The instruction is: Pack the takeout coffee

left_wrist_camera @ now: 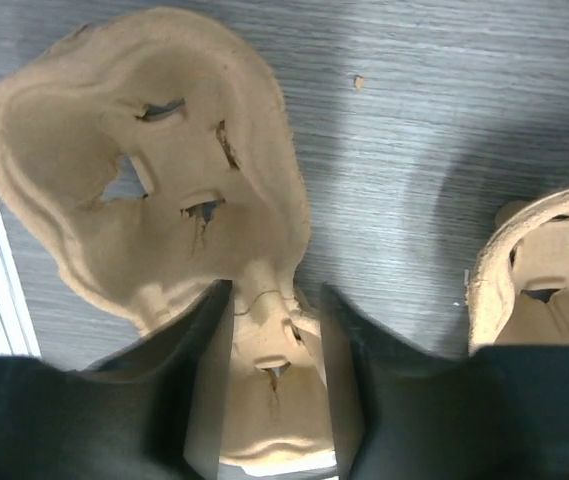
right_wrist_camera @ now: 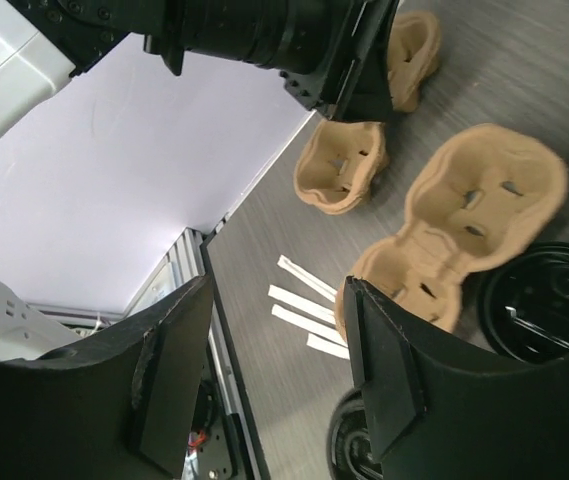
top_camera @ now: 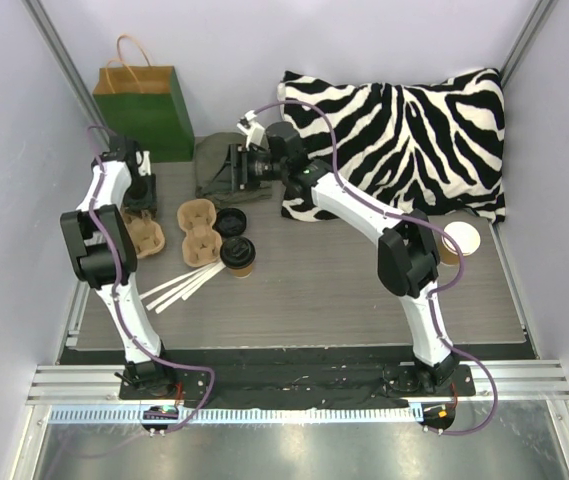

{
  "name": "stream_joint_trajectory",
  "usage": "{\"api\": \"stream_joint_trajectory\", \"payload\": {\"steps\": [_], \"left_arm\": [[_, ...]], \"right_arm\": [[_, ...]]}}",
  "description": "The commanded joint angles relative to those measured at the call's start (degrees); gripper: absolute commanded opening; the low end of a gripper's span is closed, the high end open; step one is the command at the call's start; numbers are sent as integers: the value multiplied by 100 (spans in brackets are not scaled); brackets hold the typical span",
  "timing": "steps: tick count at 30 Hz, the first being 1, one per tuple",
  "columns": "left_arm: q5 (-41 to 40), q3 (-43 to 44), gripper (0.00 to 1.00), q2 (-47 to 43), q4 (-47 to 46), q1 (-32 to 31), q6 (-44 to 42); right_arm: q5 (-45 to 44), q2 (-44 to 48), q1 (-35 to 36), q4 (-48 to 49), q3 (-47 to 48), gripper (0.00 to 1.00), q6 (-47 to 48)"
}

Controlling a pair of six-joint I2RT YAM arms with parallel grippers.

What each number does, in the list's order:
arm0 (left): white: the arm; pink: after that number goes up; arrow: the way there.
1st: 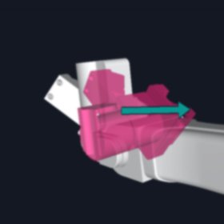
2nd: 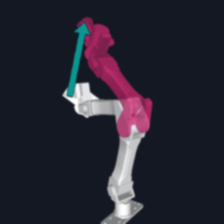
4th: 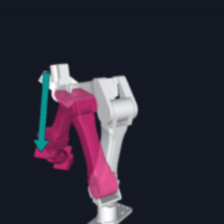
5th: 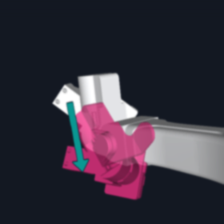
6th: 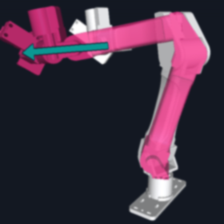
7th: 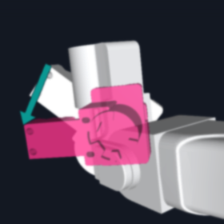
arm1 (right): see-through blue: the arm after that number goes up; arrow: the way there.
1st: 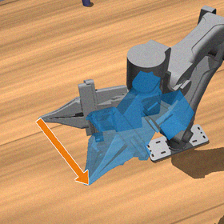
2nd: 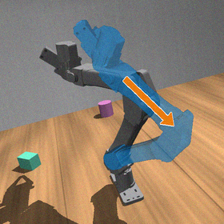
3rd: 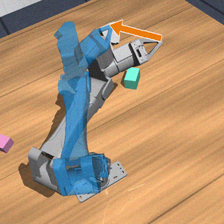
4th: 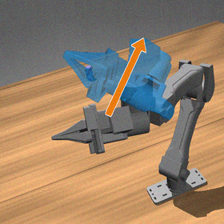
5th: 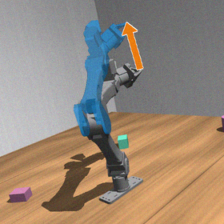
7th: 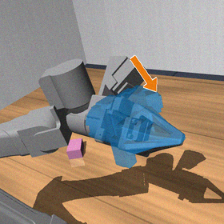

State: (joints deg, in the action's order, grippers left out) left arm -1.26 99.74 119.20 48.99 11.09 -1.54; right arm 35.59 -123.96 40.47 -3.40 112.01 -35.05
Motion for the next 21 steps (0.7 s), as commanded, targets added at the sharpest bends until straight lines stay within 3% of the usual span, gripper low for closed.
{"api": "stream_joint_trajectory", "payload": {"steps": [1, 3, 7, 11, 21], "left_arm": [[482, 116, 48, -528, 14, 51, -40], [810, -25, 54, -931, -12, 51, 39], [1688, -350, 54, -1390, 145, 7, 284], [2041, -868, 54, -1627, 286, -159, 523], [1752, -1757, 54, -1593, -12, -626, 602]], "right_arm": [[299, 443, -214, -266, -56, 63, 393], [334, 539, -302, -337, -152, 63, 463], [352, 741, -469, -390, -407, 64, 551], [369, 917, -592, -390, -749, 64, 613], [404, 1225, -768, -434, -1146, 64, 657]]}}
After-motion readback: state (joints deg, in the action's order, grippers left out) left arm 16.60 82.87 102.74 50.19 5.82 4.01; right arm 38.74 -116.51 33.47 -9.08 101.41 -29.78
